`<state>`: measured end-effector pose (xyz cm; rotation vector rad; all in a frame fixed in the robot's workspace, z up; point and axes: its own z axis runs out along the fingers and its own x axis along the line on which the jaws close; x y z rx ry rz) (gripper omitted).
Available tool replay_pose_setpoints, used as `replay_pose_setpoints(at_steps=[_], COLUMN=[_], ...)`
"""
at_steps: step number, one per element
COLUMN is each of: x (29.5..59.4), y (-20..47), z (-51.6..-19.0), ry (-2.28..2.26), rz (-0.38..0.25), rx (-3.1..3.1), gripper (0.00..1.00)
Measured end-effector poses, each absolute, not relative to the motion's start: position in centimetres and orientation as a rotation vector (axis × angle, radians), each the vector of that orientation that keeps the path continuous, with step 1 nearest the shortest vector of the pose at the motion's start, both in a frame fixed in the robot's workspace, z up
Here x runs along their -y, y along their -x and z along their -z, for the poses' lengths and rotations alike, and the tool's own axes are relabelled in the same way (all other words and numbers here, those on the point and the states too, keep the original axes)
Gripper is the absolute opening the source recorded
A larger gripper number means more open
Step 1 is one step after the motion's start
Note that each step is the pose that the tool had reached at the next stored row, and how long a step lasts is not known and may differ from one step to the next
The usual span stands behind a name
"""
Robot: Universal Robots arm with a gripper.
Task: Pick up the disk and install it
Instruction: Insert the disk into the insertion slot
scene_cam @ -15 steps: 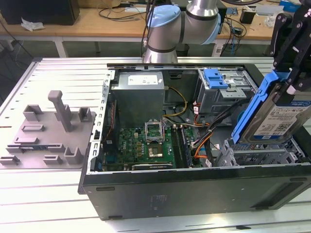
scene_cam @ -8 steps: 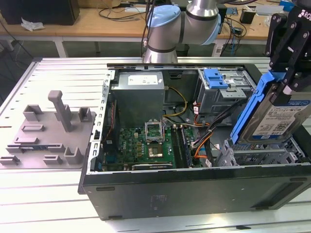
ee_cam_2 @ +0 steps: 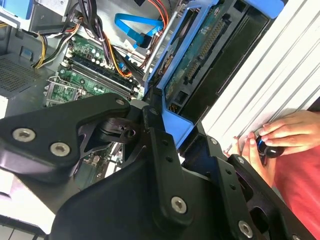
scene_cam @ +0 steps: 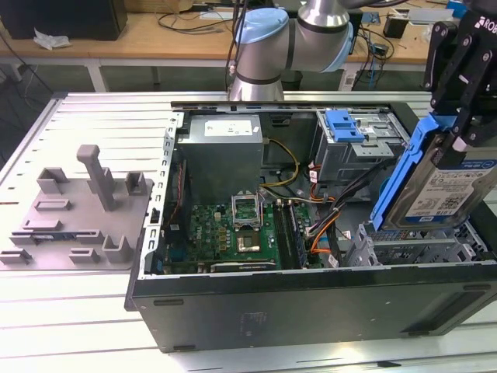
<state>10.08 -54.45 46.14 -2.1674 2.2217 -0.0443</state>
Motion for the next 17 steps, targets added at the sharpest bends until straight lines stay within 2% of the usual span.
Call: replay_pose_setpoints(at_steps=[17], x=[54.52], y=[-9.73], z=[-46.14], ry=[2.168], rz=[0.045], rx=[-2.221], gripper=[0.37])
